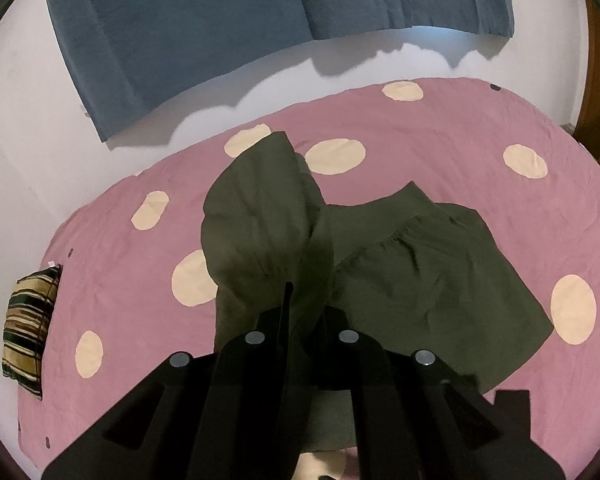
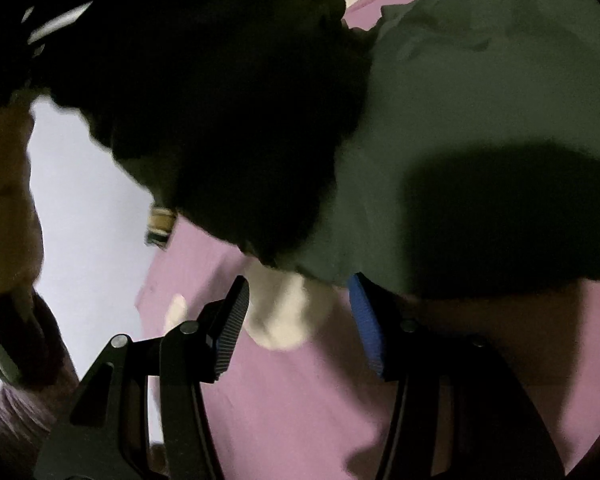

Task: Fold small clothes
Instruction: 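Lift the held jacket section and fold it over with the left gripper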

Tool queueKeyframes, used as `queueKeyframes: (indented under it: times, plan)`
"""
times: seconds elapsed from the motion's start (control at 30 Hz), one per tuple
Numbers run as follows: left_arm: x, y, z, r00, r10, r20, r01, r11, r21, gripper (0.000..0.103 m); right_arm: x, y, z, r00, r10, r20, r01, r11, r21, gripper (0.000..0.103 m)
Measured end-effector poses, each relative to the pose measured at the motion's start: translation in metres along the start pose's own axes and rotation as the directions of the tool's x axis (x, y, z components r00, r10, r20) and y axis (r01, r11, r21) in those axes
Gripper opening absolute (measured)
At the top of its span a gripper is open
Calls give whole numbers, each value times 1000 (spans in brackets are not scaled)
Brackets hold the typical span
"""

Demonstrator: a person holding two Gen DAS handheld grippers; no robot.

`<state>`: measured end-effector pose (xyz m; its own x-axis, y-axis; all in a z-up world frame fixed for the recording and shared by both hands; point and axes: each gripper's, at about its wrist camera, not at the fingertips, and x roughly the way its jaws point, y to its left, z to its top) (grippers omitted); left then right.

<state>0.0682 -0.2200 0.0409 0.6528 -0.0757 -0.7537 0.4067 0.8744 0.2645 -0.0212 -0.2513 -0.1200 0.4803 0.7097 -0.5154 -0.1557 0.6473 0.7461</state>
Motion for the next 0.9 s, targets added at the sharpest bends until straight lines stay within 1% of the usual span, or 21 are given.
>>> queueKeyframes:
  times: [0.07, 0.43, 0.67, 0.9]
  plan:
    - [1, -3, 0, 1000, 3, -4, -3, 1000, 3, 6, -5, 0, -6, 999, -30, -12, 29, 999, -29, 52]
    - [15, -34, -1, 998, 29, -57, -29, 1000, 10, 6, -37, -7, -34, 999, -42, -27, 40, 998, -47, 53]
    - [29, -62, -6, 993, 57, -100, -55, 998, 20, 6, -56, -18, -48, 1000, -15, -7, 15, 999, -33, 53]
    - [43, -83, -10, 986, 97, -136, -92, 995, 38, 7, -61, -26, -53, 999, 30, 13, -30, 999, -34, 53]
